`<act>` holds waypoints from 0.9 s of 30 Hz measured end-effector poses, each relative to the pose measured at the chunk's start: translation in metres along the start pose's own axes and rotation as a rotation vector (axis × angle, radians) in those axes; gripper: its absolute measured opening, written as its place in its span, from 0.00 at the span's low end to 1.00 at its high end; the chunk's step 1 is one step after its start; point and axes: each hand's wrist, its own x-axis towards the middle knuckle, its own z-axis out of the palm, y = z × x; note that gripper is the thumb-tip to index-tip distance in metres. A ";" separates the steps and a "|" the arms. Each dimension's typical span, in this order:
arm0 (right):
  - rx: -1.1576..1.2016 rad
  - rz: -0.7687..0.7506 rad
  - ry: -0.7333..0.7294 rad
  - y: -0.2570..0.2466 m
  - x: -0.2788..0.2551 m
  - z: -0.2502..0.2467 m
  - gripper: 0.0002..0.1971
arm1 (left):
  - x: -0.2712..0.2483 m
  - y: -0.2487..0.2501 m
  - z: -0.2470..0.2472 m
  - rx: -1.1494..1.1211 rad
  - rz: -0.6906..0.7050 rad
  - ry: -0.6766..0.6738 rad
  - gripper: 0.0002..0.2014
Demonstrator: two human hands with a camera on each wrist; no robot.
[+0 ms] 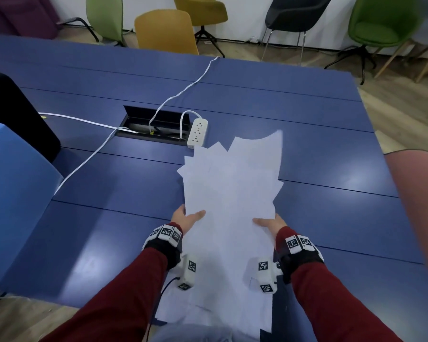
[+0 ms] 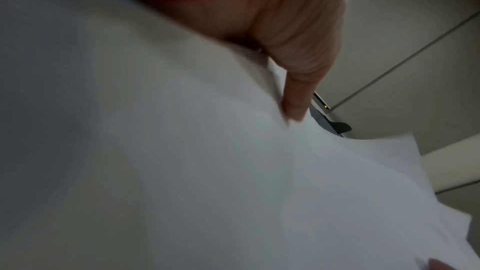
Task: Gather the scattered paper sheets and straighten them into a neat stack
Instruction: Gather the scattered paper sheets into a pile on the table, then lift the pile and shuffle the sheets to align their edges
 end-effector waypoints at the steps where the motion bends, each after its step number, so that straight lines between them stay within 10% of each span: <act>1: 0.014 0.016 -0.009 -0.001 -0.004 0.000 0.24 | -0.003 0.002 -0.001 -0.028 0.003 -0.011 0.22; 10: -0.068 0.003 -0.113 -0.011 -0.035 -0.013 0.13 | -0.003 0.020 -0.023 -0.060 0.062 -0.110 0.19; 16: -0.011 -0.030 -0.040 -0.020 -0.032 -0.021 0.24 | -0.009 0.047 -0.030 -0.108 0.054 -0.293 0.20; 23: -0.173 -0.154 0.205 -0.058 -0.029 -0.015 0.23 | -0.026 0.085 -0.004 0.012 0.196 -0.074 0.18; 27: 0.003 -0.467 0.213 -0.107 -0.055 -0.028 0.25 | -0.046 0.136 -0.015 -0.225 0.380 -0.055 0.12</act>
